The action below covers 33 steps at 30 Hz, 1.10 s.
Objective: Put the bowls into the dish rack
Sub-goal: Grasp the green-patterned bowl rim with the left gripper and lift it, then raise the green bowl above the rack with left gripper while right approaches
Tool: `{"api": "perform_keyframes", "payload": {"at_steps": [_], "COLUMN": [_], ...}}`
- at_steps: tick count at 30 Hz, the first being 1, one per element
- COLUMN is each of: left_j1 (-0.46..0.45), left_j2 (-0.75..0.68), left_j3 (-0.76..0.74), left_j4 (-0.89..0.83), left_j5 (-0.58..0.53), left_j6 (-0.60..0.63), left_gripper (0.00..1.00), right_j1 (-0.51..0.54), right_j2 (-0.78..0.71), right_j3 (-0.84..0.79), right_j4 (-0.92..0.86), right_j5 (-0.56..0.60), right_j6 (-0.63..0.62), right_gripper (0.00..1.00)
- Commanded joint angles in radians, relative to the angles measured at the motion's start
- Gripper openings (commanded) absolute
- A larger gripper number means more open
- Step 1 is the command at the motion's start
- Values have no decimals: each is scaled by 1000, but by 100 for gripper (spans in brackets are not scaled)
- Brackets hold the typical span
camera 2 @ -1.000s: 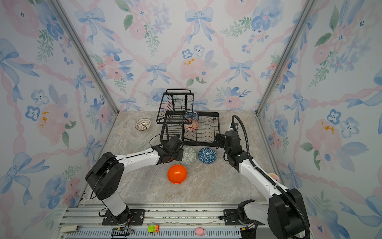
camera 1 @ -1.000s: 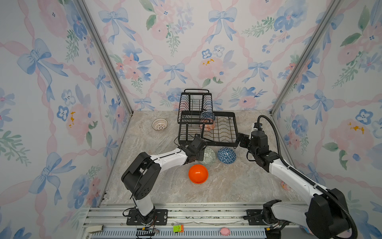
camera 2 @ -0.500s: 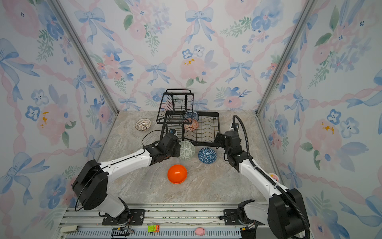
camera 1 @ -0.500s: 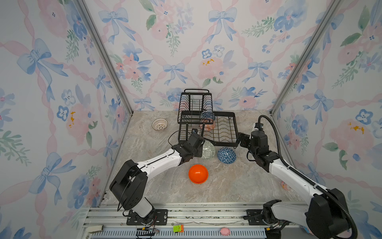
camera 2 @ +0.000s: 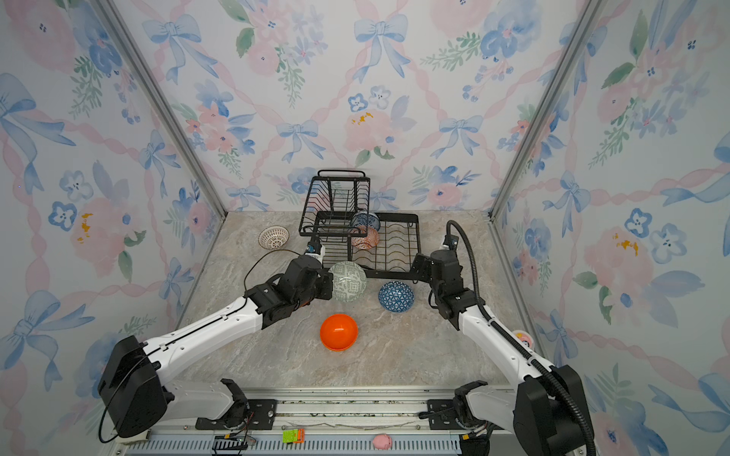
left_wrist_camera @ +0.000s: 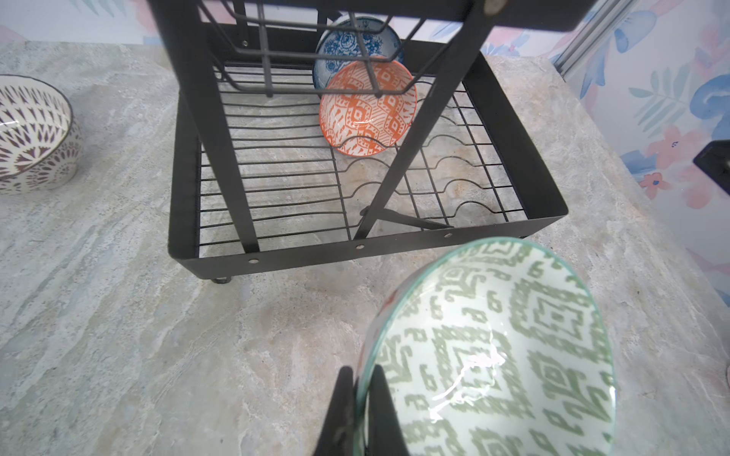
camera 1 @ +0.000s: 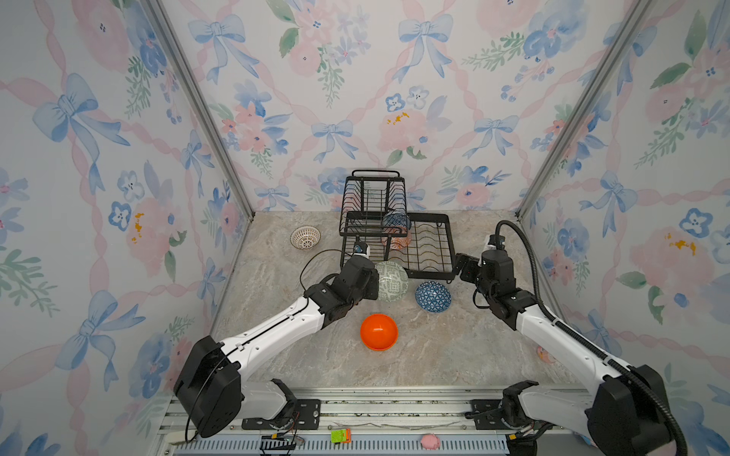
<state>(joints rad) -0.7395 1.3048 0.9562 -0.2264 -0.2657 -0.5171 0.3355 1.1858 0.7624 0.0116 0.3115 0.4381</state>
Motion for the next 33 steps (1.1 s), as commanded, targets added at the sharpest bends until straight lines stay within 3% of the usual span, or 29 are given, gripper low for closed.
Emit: {"api": "perform_keyframes", "payload": {"at_steps": [1,13,17,25,33], "left_j1": [-6,-6,-6,-3,21], "left_j2": [-86,-199,-192,-146,-34], "left_j3": [-28,-51,-35,35,135], "left_j4": [105,351,429,543,685], "left_j5": [-18,18,6,-72,-228], "left_j6": [22,66,78,95,175], "left_gripper": [0,0,0,0,0], "right_j1": [-3,-3,4,43,70], "right_j2": [-25,-48,-41,34,108], "right_j3": [26,197,261,441,597], "right_j4": [-48,-203,-208,-232,-186], "right_j5": [14,-43,-137,-238,-313], "right_j6": [-1,37,84,237,416], "right_gripper": [97,97,97,97,97]}}
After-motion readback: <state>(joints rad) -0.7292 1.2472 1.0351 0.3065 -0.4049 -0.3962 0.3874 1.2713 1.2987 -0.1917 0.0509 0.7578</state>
